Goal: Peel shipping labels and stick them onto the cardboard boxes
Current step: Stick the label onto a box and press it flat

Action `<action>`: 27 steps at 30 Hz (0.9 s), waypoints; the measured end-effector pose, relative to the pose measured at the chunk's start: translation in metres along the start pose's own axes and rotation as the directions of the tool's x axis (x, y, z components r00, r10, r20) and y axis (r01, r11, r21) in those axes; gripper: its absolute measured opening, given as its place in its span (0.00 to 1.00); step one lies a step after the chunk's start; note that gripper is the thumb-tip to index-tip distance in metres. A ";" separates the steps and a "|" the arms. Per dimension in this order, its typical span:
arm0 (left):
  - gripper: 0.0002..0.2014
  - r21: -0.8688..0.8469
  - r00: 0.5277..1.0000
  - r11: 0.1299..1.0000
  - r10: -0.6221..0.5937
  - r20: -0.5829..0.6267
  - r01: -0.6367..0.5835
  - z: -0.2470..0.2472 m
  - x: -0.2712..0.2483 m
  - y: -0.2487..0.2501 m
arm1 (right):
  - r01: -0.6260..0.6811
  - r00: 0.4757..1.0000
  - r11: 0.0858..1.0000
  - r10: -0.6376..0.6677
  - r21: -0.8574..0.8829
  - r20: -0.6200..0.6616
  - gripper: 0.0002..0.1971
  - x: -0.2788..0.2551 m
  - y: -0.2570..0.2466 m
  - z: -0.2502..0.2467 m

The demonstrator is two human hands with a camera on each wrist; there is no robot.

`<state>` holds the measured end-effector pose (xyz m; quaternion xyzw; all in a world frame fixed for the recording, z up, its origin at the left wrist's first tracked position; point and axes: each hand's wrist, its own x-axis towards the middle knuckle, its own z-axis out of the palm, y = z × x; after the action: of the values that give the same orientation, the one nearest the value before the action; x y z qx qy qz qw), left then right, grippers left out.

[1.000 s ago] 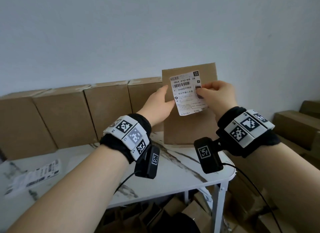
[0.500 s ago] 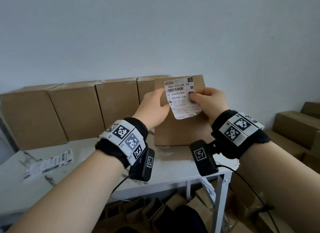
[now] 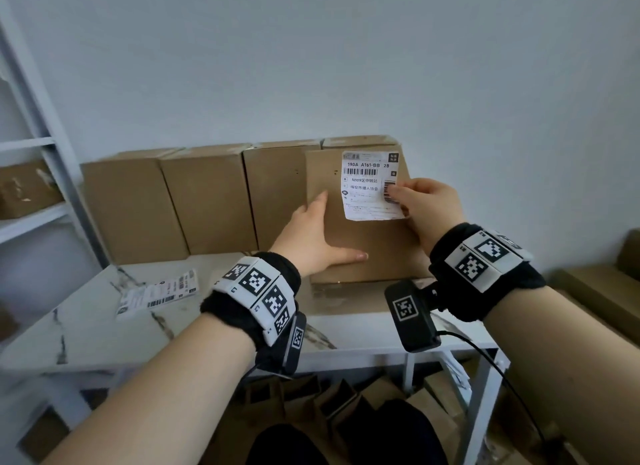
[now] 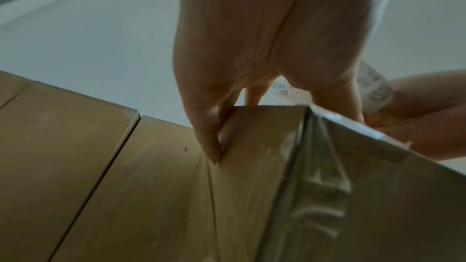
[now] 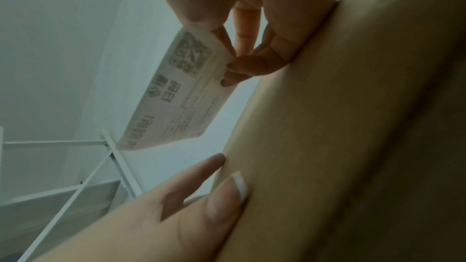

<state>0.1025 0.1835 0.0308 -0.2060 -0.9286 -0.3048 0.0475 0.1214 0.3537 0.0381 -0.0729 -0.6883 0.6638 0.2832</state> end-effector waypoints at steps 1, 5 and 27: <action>0.61 0.002 1.000 1.000 -0.007 0.010 0.007 0.001 -0.001 0.000 | 0.000 1.000 1.000 0.000 -0.007 -0.002 0.10 0.000 0.000 0.000; 0.62 0.041 0.999 0.999 -0.032 0.040 0.030 0.001 -0.005 0.003 | -0.009 1.000 0.999 0.009 -0.043 -0.010 0.12 0.002 -0.001 -0.001; 0.62 0.220 0.999 0.975 -0.038 0.000 0.037 -0.001 -0.012 0.012 | -0.096 0.995 0.941 0.094 -0.323 -0.022 0.13 0.017 -0.029 0.015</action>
<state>0.1186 0.1870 0.0357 -0.1827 -0.9605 -0.2005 0.0622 0.1080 0.3450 0.0709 -0.1537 -0.7827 0.5546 0.2371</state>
